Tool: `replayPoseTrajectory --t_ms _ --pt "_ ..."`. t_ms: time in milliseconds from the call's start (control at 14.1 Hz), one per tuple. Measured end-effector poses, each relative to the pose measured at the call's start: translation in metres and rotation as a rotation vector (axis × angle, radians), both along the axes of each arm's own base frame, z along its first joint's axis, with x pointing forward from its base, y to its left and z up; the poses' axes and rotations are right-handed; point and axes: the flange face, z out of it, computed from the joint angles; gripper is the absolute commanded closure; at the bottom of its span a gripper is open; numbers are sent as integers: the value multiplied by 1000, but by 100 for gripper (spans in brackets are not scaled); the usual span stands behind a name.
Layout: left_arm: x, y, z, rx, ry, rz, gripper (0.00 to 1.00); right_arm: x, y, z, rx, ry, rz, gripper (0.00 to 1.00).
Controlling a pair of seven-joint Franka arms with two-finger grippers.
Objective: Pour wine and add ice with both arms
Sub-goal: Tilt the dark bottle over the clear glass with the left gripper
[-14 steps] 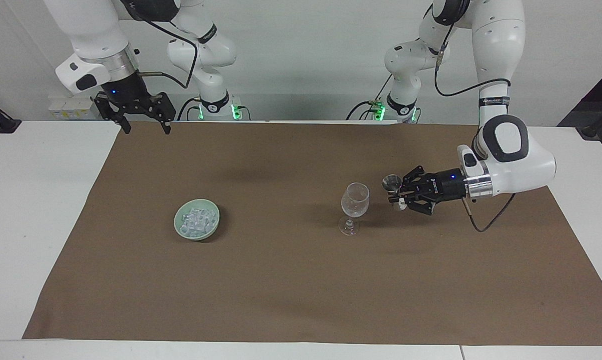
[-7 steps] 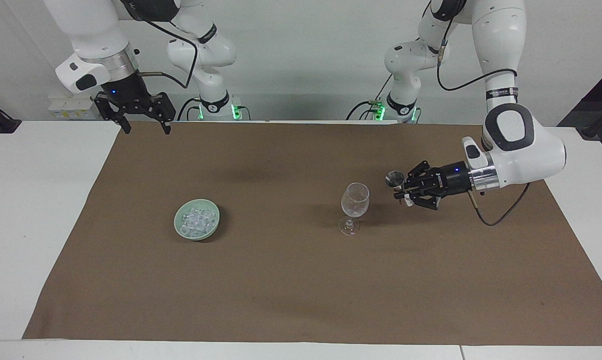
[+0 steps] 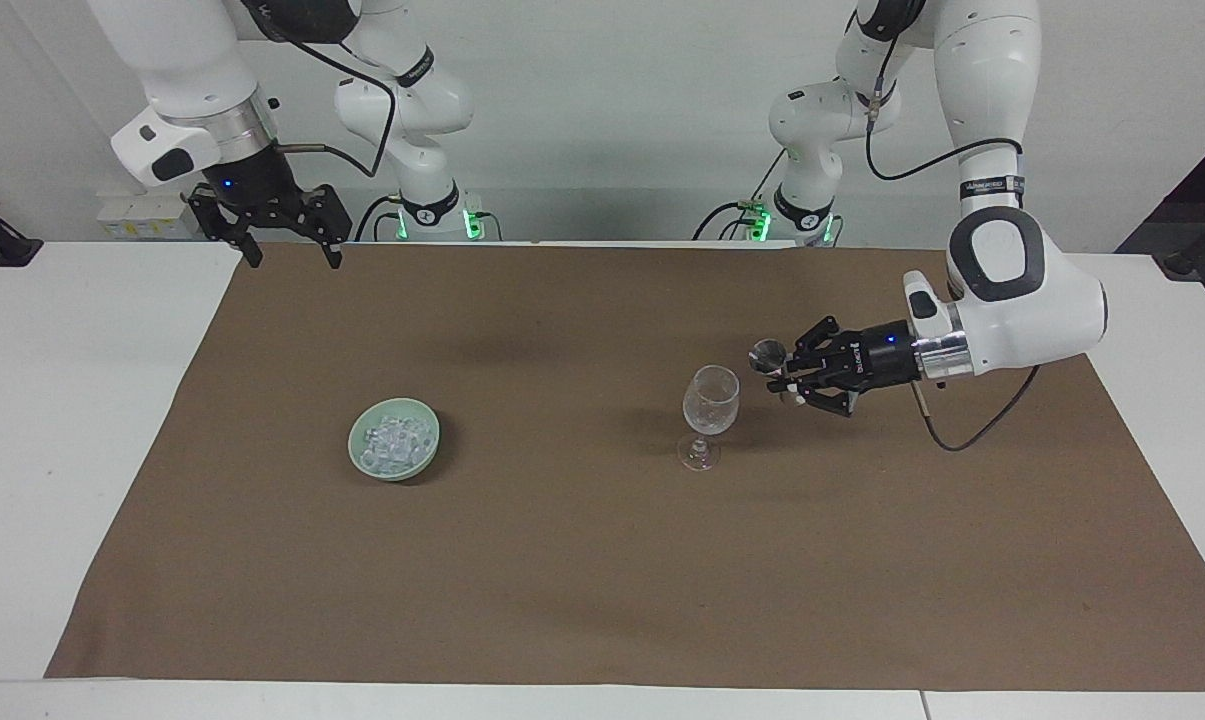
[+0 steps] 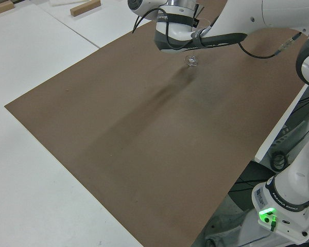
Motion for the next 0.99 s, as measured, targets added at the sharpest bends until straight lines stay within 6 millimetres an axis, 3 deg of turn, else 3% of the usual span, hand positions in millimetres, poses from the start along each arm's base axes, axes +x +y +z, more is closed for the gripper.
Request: replayPoseTrajectory --t_ms 566,991 --pt "-4 -22 19 141 -68 -9 100 0 0 0 0 0 0 0" --pt "-6 -23 23 236 -85 -18 100 0 0 0 0 0 0 0"
